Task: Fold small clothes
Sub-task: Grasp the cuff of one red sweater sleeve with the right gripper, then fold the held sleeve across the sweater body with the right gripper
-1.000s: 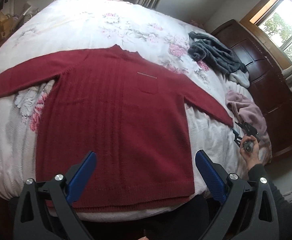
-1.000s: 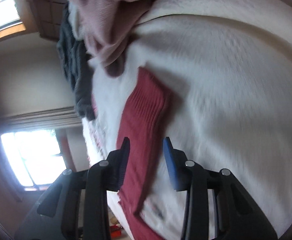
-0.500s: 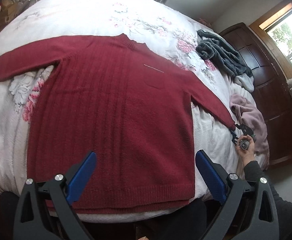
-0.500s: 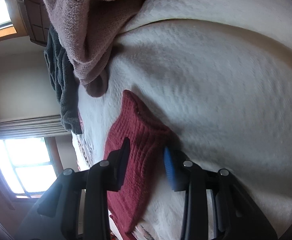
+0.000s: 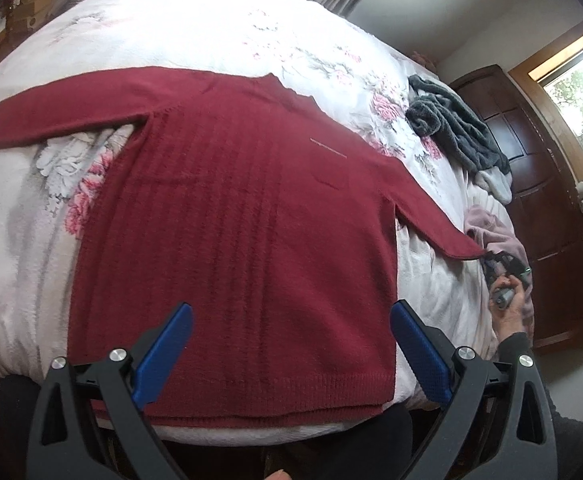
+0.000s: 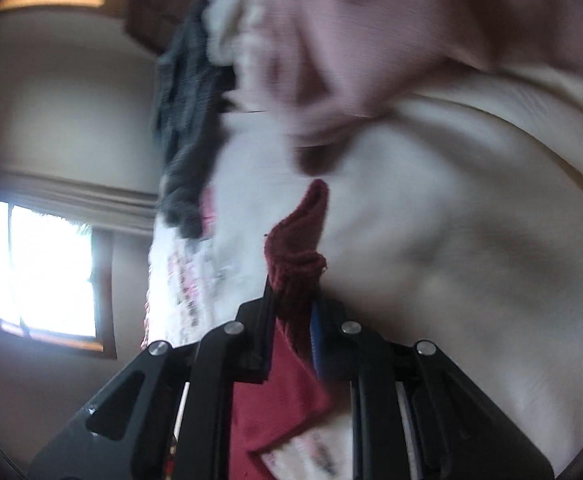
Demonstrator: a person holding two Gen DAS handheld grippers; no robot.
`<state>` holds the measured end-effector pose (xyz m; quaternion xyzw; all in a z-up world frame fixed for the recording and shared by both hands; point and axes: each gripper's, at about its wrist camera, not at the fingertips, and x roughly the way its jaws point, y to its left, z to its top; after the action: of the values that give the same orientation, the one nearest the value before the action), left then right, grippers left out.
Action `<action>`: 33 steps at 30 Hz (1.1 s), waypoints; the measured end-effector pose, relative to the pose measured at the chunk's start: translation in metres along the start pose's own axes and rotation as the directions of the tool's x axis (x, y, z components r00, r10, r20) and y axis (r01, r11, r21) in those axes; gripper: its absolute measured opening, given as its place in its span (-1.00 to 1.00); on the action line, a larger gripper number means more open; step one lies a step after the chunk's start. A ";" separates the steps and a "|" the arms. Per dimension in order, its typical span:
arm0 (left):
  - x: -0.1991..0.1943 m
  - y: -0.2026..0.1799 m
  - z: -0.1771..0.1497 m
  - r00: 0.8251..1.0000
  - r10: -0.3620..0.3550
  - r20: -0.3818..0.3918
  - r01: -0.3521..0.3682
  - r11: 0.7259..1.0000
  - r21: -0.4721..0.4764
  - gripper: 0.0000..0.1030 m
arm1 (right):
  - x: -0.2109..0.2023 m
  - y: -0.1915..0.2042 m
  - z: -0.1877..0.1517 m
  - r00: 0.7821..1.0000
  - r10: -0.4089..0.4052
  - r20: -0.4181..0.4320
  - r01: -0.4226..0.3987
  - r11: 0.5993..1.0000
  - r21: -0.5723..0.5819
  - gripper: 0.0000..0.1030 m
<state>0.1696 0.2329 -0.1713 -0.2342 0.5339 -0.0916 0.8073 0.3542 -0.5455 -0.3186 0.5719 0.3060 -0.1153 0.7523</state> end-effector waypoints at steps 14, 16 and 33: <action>-0.024 0.032 0.007 0.997 -0.050 0.051 0.053 0.998 -0.044 0.92 | -0.011 0.180 -0.094 0.986 0.135 -0.098 -0.158 0.946 -0.284 -0.74; -0.026 0.035 0.010 0.997 -0.051 0.055 0.054 0.998 -0.038 0.92 | -0.008 0.196 -0.112 0.982 0.145 -0.119 -0.175 0.936 -0.305 -0.74; -0.002 0.050 0.063 0.987 -0.140 0.082 0.142 0.990 -0.017 0.92 | 0.104 0.271 -0.326 0.955 -0.073 -0.287 -0.132 0.763 -0.633 -0.74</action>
<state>0.2204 0.2954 -0.1733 -0.2842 0.4839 -0.1330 0.8169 0.4703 -0.1369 -0.2176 0.2932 0.4263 0.0955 0.8504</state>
